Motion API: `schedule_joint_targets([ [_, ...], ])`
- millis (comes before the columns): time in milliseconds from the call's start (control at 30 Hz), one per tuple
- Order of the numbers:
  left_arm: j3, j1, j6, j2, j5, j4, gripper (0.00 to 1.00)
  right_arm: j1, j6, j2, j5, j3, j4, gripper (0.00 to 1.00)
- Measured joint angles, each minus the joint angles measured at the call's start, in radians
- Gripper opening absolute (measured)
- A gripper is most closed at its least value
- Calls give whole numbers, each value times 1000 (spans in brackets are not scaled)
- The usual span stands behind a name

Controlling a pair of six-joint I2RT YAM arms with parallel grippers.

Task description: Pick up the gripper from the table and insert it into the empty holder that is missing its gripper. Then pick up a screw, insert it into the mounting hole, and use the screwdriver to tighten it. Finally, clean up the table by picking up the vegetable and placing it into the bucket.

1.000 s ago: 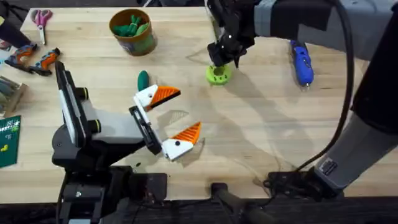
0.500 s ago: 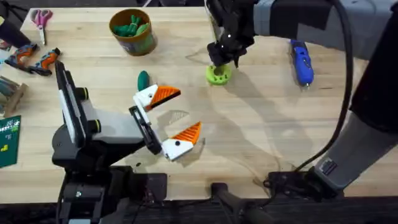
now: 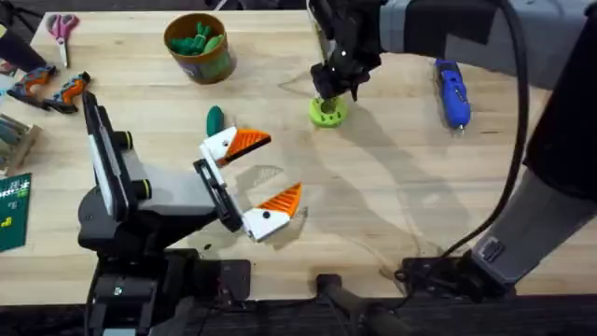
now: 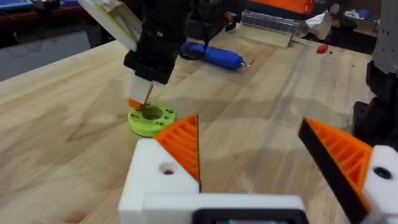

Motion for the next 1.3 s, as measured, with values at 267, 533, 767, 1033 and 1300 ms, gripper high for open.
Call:
schedule_joint_targets([
  [267, 0, 0, 0, 0, 0, 0, 985, 16, 8, 5, -20, 26, -38, 6],
  [533, 0, 0, 0, 0, 0, 0, 985, 16, 8, 5, -20, 26, -38, 6],
  [767, 0, 0, 0, 0, 0, 0, 985, 13, 8, 5, -22, 38, -61, 6],
  [1033, 0, 0, 0, 0, 0, 0, 985, 10, 8, -8, -55, 85, -109, 6],
  [1300, 0, 0, 0, 0, 0, 0, 985, 13, 7, -69, -75, 156, -163, 6],
])
